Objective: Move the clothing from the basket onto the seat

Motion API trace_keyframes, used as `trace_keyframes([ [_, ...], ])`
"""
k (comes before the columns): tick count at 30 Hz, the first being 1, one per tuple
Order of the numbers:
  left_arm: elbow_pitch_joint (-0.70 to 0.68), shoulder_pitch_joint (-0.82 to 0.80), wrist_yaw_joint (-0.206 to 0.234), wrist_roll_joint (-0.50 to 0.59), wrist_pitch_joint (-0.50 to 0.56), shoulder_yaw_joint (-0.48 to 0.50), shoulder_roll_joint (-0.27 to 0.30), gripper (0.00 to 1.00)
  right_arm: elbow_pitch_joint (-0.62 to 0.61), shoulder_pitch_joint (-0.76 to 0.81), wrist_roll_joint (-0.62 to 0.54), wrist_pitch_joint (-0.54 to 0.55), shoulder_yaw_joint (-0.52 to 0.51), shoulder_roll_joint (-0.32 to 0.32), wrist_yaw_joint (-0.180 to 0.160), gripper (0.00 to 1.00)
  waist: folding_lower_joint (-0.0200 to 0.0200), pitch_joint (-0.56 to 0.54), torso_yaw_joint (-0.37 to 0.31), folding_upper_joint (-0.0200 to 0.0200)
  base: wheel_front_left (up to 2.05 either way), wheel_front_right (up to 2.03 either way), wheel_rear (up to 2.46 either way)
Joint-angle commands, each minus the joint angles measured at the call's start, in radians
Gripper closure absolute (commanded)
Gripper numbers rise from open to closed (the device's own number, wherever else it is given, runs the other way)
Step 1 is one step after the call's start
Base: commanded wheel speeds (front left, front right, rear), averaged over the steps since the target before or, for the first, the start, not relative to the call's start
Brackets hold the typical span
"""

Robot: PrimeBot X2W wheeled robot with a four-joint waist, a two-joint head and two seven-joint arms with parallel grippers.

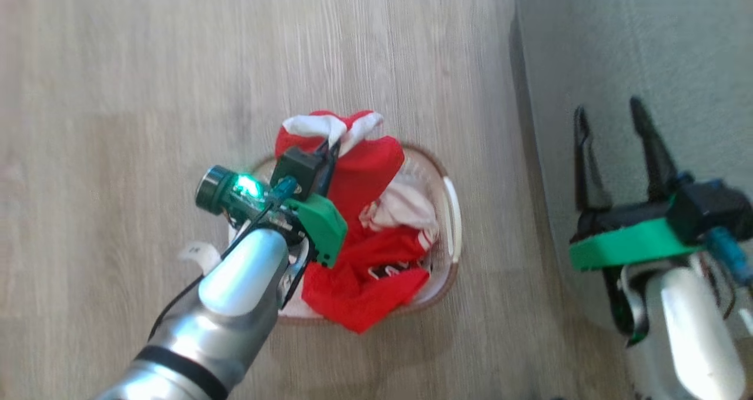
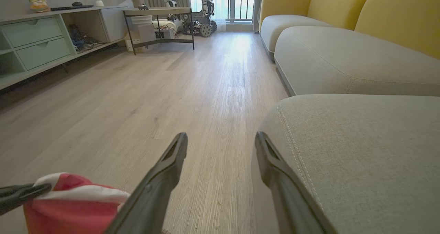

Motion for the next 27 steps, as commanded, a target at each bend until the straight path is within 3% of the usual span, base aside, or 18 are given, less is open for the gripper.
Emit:
trace_keyframes([
  [1, -0.034, 0.015, -0.009, -0.01, -0.012, 0.033, 0.024, 1.0, -0.016, 0.025, 0.008, -0.006, 0.03, -0.007, 0.0, 0.0, 0.0001, -0.119, 0.018, -0.0001, 0.0, 0.0, 0.0],
  [14, -0.113, 0.042, -0.062, -0.049, 0.021, 0.043, 0.041, 1.0, 0.097, 0.182, 0.022, -0.006, 0.125, -0.007, 0.0, 0.0, 0.0001, -0.443, 0.02, -0.0001, 0.0, 0.0, 0.0],
  [27, -0.254, -0.086, -0.089, -0.087, 0.149, 0.044, 0.022, 1.0, 0.138, 0.133, 0.025, -0.006, 0.25, -0.007, 0.0, 0.0, 0.0001, -0.512, 0.027, -0.0001, 0.0, 0.0, 0.0],
])
